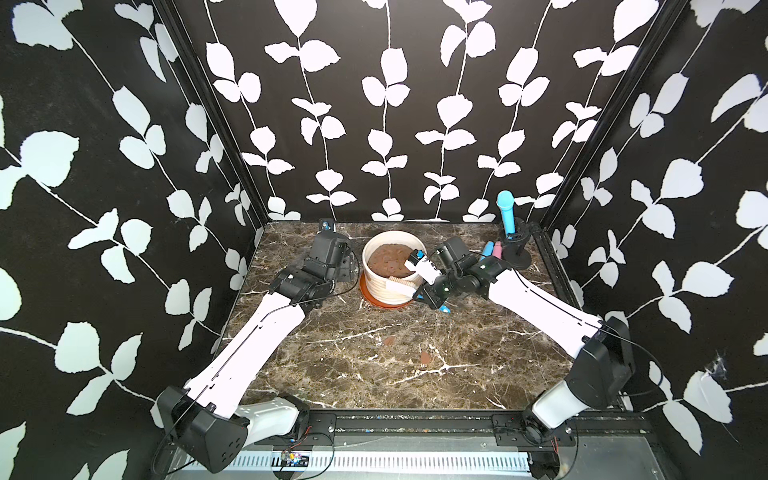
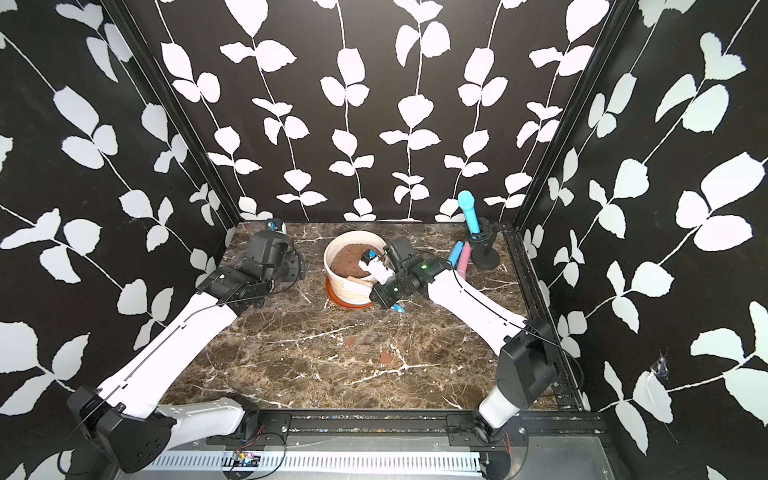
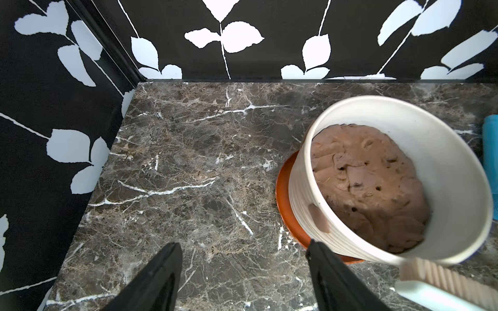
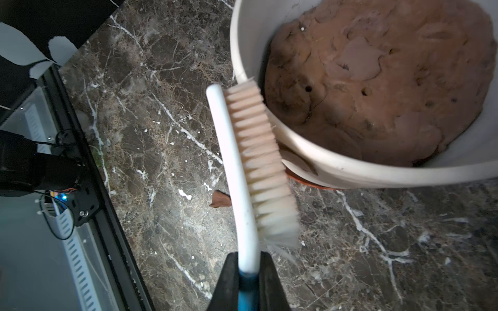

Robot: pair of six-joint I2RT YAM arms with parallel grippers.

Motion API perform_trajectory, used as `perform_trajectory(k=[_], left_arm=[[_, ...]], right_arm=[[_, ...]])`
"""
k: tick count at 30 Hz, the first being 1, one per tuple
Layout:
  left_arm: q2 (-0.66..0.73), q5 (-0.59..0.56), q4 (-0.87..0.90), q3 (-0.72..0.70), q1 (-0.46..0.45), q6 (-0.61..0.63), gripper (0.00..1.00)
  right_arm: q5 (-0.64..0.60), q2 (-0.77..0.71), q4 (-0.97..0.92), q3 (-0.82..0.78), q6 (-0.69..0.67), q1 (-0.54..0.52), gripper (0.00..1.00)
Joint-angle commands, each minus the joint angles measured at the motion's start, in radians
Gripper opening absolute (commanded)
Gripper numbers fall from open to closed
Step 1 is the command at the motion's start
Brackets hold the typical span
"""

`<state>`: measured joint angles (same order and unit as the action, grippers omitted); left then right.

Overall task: Scrub the dried mud off the ceramic pot
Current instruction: Brush off the soil from the pot, then rotate the pot on the tray.

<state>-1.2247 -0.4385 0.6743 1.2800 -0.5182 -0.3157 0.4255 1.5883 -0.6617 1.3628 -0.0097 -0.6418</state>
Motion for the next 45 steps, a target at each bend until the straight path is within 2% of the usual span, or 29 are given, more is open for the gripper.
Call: perform_trajectory(k=[1,11,16,18,20,23,24,26,27,30,36,40,42,45], left_arm=[[-0.005,0.000,-0.011,-0.006,0.002,0.030,0.76],[-0.019,0.033,-0.025,-0.017,0.003,0.016,0.75],[-0.008,0.062,-0.031,-0.025,0.003,0.035,0.75],[-0.002,0.102,-0.050,-0.032,0.003,0.066,0.75],[-0.002,0.220,-0.101,-0.046,0.003,0.145,0.74],[-0.012,0.571,-0.172,-0.068,0.002,0.381,0.71],[-0.021,0.679,-0.177,-0.071,0.000,0.462,0.67],[-0.043,0.845,-0.179,-0.074,-0.003,0.634,0.53],[-0.061,0.896,-0.198,-0.078,-0.007,0.718,0.49],[-0.112,0.973,-0.207,-0.083,-0.017,0.889,0.51],[-0.263,0.961,-0.068,0.019,-0.020,1.132,0.53],[-0.382,0.896,0.101,0.144,-0.020,1.231,0.55],[-0.421,0.848,0.110,0.171,-0.020,1.238,0.56],[-0.471,0.815,0.142,0.221,-0.020,1.227,0.52]], right_arm=[[0.042,-0.034,-0.007,-0.043,0.042,0.039,0.00],[0.076,-0.054,-0.016,-0.163,0.154,0.172,0.00],[0.186,-0.117,-0.067,-0.198,0.120,0.173,0.00],[0.193,-0.166,-0.087,-0.226,0.121,0.174,0.00],[0.174,-0.219,-0.105,-0.247,0.130,0.174,0.00],[0.115,-0.292,-0.113,-0.247,0.130,0.176,0.00],[0.094,-0.312,-0.104,-0.243,0.130,0.176,0.00],[0.051,-0.347,-0.073,-0.236,0.117,0.177,0.00],[0.019,-0.372,-0.054,-0.236,0.094,0.176,0.00],[-0.008,-0.428,-0.007,-0.257,0.024,0.170,0.00],[-0.036,-0.511,-0.026,-0.243,-0.224,0.048,0.00],[-0.038,-0.509,-0.056,-0.247,-0.231,0.035,0.00],[-0.040,-0.514,-0.061,-0.255,-0.232,0.033,0.00],[-0.035,-0.522,-0.049,-0.265,-0.226,0.034,0.00]])
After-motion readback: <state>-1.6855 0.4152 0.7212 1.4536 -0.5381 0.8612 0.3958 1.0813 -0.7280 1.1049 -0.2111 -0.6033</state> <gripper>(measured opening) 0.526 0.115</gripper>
